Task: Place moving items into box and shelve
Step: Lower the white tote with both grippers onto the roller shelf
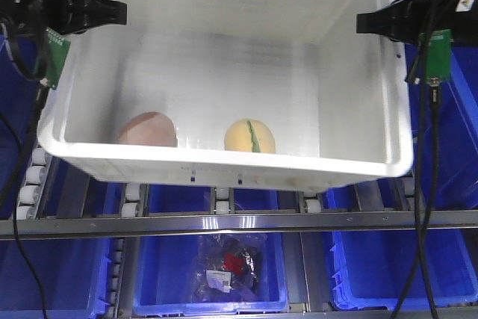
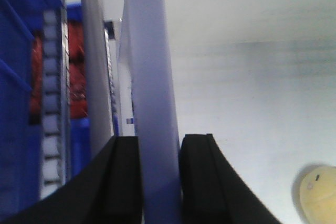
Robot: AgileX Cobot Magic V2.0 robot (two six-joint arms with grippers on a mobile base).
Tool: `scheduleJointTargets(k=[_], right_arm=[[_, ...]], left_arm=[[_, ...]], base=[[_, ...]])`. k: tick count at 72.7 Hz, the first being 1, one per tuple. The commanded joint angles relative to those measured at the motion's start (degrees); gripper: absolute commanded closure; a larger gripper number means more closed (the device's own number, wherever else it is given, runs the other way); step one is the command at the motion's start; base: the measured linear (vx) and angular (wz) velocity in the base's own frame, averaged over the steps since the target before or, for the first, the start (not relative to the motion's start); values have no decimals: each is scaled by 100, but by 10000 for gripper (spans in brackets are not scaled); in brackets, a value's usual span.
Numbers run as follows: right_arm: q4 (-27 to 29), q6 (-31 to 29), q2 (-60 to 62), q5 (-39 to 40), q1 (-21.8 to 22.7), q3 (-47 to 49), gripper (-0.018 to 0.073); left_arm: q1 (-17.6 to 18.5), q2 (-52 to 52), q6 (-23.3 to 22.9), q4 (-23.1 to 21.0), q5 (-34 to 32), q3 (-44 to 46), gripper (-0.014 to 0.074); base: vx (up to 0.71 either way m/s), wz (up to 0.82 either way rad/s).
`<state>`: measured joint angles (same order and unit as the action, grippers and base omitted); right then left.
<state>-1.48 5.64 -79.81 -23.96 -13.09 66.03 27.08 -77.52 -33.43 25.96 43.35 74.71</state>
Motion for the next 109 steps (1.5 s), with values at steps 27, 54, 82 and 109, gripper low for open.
scheduleJointTargets(k=[27,54,82,109], right_arm=[[-92,-437,-305,1462,-10,232,530],[-92,-437,-402,1220,-10,232,105],[-92,-381,-407,1154,-10,232,-29],[-92,-381,-407,1154,-10,232,23]], left_arm=[[32,-767,-313,748,-861,242,573],[-8,-831,-759,1747,-145,242,188],[-8,-831,-1071,1999,423,242,-3],[-8,-831,-1071,1991,424,242,81]], base=[[0,0],[0,0],[0,0],[0,0]])
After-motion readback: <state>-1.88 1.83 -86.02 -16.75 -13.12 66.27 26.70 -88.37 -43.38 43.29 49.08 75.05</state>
